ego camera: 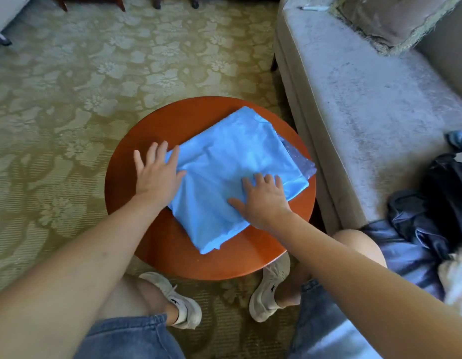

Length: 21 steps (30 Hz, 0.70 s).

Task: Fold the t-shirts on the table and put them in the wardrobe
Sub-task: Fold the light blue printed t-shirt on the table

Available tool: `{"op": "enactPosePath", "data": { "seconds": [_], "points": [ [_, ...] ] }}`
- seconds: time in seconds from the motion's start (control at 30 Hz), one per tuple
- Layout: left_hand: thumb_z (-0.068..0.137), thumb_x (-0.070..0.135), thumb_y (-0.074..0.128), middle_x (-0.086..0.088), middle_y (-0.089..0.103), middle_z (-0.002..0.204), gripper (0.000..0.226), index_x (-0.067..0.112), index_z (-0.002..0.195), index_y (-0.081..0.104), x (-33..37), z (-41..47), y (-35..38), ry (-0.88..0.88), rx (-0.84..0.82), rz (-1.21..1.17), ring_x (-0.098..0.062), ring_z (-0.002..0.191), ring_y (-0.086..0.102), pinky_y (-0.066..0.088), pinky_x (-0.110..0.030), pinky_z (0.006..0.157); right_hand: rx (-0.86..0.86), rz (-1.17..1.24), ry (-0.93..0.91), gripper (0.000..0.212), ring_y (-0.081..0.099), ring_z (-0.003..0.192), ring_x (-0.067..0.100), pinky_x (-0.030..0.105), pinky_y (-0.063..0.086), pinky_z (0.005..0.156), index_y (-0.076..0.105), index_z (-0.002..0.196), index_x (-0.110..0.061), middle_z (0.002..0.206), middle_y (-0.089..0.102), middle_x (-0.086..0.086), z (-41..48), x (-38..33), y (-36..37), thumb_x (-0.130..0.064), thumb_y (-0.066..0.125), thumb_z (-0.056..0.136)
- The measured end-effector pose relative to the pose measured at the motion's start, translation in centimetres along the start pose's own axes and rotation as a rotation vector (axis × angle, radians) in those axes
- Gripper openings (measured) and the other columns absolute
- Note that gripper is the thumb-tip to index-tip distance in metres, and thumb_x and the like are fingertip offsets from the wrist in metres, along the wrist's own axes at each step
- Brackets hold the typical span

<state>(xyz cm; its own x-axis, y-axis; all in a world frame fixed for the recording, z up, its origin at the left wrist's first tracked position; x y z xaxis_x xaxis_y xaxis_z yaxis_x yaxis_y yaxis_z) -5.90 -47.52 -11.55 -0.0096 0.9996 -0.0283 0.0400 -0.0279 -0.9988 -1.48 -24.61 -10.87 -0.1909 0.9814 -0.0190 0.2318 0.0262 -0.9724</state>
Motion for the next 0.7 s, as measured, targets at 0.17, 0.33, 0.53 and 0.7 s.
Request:
{"op": "enactPosePath", "data": {
  "seconds": [0.17,0.33,0.53,0.7],
  "points": [
    [0.093,0.058,0.047,-0.009,-0.005,0.162,0.077,0.028,0.155,0.013,1.0,-4.1,-0.7,-0.338,-0.094,-0.343,-0.032,0.149,-0.001,0.007,-0.056,0.117,0.108,0.15,0.013,0.054,0.039,0.127,0.032,0.049,0.016,0.117,0.054,0.131,-0.019,0.134,0.045,0.012,-0.6,0.0,-0.6,-0.057,0.045,0.094],
    [0.081,0.069,0.059,-0.013,-0.006,0.162,0.101,0.033,0.155,0.001,1.1,-7.6,-0.4,-0.476,-0.294,-0.49,-0.034,0.149,0.001,0.014,-0.054,0.116,0.082,0.282,0.308,0.067,0.01,0.146,0.032,0.052,0.014,0.116,0.031,0.146,-0.02,0.159,0.011,0.013,0.6,3.9,0.3,-0.054,0.05,0.092],
    [0.079,0.056,0.071,-0.016,0.029,0.149,0.108,0.027,0.156,0.001,0.9,-6.2,-1.3,-0.512,-0.284,-0.562,-0.036,0.138,0.028,0.033,-0.046,0.106,0.022,0.541,0.463,0.08,0.029,0.136,0.035,0.051,0.033,0.109,0.015,0.153,-0.023,0.149,0.03,0.01,0.8,6.0,0.5,-0.046,0.056,0.089],
    [0.081,0.046,0.072,-0.016,0.035,0.15,0.106,0.022,0.156,0.0,0.8,-4.4,-0.8,-0.629,-0.255,-0.716,-0.038,0.14,0.027,0.033,-0.045,0.107,0.035,0.781,0.518,0.074,0.046,0.119,0.041,0.042,0.047,0.085,0.02,0.147,-0.022,0.133,0.04,0.016,2.6,6.7,-1.0,-0.033,0.061,0.087]
  ]
}}
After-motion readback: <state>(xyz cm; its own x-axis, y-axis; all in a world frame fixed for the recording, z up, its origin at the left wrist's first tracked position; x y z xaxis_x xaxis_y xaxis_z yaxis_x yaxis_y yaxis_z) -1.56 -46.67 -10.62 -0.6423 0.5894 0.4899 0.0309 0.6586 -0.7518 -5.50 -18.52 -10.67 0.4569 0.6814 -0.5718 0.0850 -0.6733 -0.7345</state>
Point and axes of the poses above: each hand's wrist, its own z-axis towards the middle knuckle, its own y-axis out of the palm, x = y × z, the point moved 2 cm from there along z, towards the middle knuckle
